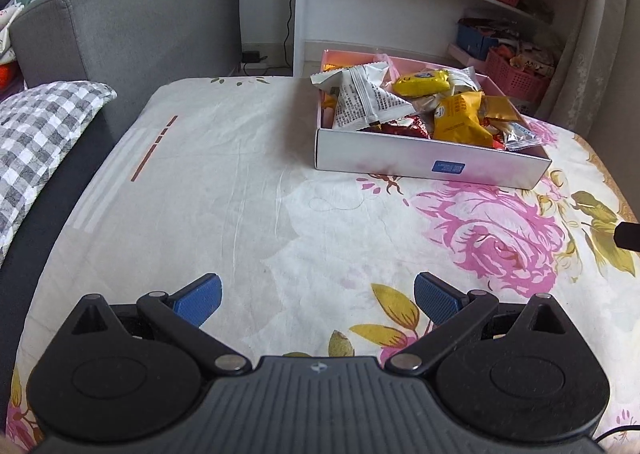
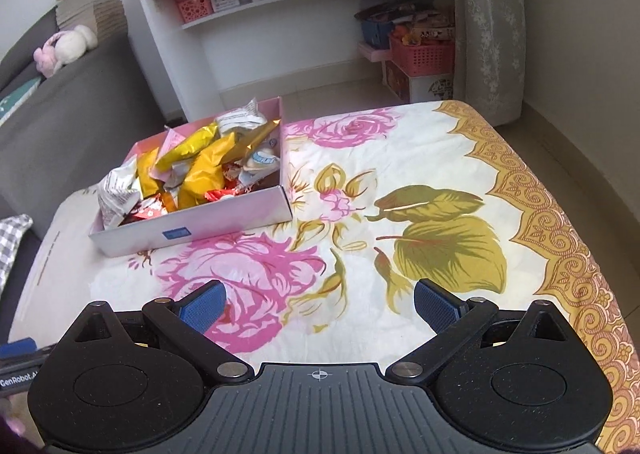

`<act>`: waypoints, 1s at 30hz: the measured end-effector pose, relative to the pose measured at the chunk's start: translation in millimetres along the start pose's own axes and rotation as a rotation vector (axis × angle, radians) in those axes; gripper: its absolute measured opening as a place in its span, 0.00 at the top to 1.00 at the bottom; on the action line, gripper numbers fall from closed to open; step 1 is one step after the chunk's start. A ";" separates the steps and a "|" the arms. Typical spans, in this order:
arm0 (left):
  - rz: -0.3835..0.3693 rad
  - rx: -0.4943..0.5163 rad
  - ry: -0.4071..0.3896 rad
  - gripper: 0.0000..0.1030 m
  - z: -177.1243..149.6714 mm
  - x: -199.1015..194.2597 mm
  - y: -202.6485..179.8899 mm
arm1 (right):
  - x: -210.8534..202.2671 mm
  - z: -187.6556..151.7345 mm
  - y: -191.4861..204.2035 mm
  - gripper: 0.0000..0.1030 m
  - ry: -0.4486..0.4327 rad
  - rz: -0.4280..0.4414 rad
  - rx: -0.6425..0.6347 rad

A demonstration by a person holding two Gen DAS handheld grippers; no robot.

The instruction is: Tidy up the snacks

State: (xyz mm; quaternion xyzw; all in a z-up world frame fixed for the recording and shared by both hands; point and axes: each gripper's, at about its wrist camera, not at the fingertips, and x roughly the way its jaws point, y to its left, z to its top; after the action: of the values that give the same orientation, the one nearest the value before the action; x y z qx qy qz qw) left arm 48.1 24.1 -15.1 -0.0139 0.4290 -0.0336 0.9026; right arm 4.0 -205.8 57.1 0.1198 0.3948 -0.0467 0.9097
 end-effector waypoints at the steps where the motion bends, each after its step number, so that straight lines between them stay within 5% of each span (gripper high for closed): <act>1: 0.003 0.001 -0.001 0.00 -0.1 0.3 -0.5 | -0.1 -1.6 2.4 0.02 -0.005 -0.006 -0.017; 30: 0.043 0.057 -0.040 0.00 -5.2 1.0 -16.6 | 11.7 -29.4 49.5 0.02 0.007 0.014 -0.187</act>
State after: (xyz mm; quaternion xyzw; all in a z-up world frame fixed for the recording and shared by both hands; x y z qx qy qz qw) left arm 43.8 7.5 -18.2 0.0206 0.4098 -0.0261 0.9116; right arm 0.1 -150.3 38.1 0.0376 0.3996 -0.0028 0.9159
